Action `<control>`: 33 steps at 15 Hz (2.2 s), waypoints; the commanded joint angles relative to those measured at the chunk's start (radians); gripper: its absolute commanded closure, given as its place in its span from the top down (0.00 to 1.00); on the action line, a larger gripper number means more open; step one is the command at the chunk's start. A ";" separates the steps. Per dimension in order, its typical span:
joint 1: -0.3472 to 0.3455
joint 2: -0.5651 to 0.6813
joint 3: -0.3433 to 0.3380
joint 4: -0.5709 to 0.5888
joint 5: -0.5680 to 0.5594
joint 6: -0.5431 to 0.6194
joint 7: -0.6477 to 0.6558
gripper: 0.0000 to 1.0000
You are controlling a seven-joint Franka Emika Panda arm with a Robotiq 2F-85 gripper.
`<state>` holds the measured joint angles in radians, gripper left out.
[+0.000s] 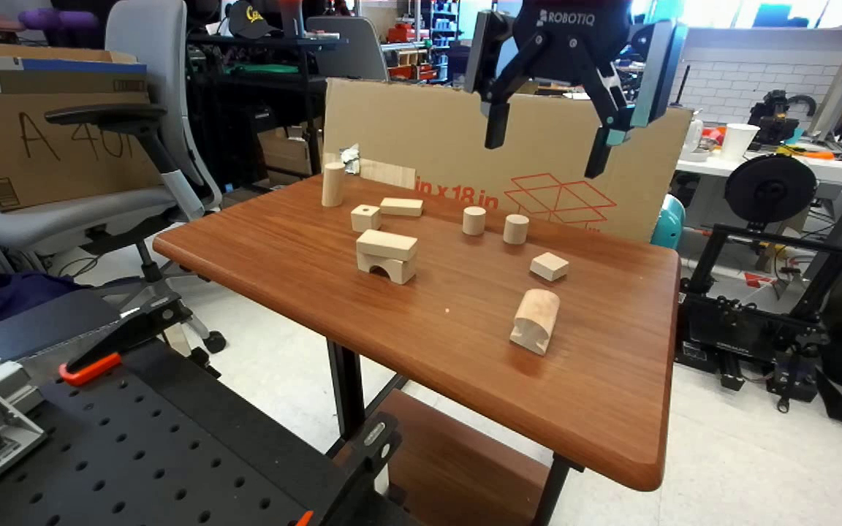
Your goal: Pick up the object on the table and place it on the other objects
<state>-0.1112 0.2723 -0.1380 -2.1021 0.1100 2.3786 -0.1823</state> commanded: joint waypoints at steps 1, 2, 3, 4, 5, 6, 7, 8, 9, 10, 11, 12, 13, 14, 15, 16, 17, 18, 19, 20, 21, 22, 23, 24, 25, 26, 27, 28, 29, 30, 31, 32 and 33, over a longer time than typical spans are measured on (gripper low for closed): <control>-0.033 0.117 0.032 0.111 0.024 0.004 0.006 1.00; -0.034 0.142 0.034 0.131 0.016 0.006 0.015 1.00; -0.031 0.172 0.037 0.156 0.006 0.006 0.029 1.00; -0.029 0.194 0.038 0.175 -0.001 0.002 0.041 1.00; -0.024 0.221 0.041 0.196 -0.006 0.005 0.053 1.00; -0.021 0.244 0.044 0.214 -0.009 0.011 0.067 1.00; -0.023 0.269 0.047 0.242 -0.010 -0.001 0.073 1.00; -0.022 0.290 0.050 0.264 -0.012 -0.006 0.085 1.00; -0.020 0.309 0.051 0.283 -0.015 -0.009 0.097 1.00; -0.017 0.326 0.050 0.299 -0.019 -0.008 0.109 1.00; -0.014 0.342 0.047 0.312 -0.026 -0.002 0.122 1.00; -0.011 0.355 0.042 0.325 -0.032 -0.005 0.135 1.00; -0.010 0.369 0.039 0.339 -0.037 -0.009 0.146 1.00; -0.011 0.378 0.039 0.348 -0.037 -0.012 0.152 1.00; -0.010 0.384 0.038 0.352 -0.039 -0.013 0.156 1.00; -0.008 0.391 0.036 0.357 -0.043 -0.014 0.160 1.00; -0.008 0.397 0.036 0.361 -0.045 -0.015 0.163 1.00; -0.006 0.402 0.035 0.365 -0.048 -0.015 0.168 1.00; -0.005 0.407 0.033 0.370 -0.053 -0.014 0.173 1.00; -0.004 0.412 0.032 0.373 -0.059 -0.014 0.178 1.00; -0.003 0.419 0.030 0.376 -0.066 -0.010 0.184 1.00; -0.001 0.425 0.028 0.380 -0.075 -0.007 0.190 1.00; 0.000 0.432 0.028 0.384 -0.081 -0.011 0.196 1.00; 0.000 0.437 0.029 0.387 -0.084 -0.011 0.199 1.00; 0.000 0.444 0.029 0.391 -0.089 -0.012 0.201 1.00; 0.001 0.451 0.029 0.396 -0.094 -0.014 0.204 1.00; 0.002 0.458 0.029 0.399 -0.098 -0.016 0.206 1.00; 0.002 0.464 0.030 0.402 -0.103 -0.016 0.208 1.00; 0.002 0.469 0.030 0.405 -0.107 -0.017 0.210 1.00; 0.003 0.473 0.029 0.408 -0.110 -0.017 0.211 0.75; 0.004 0.473 0.027 0.408 -0.112 -0.018 0.214 0.74; 0.003 0.471 0.028 0.407 -0.112 -0.018 0.214 0.65; 0.001 0.468 0.030 0.407 -0.110 -0.018 0.212 0.58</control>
<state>-0.1185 0.7292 -0.0988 -1.7256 0.0172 2.3782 0.0102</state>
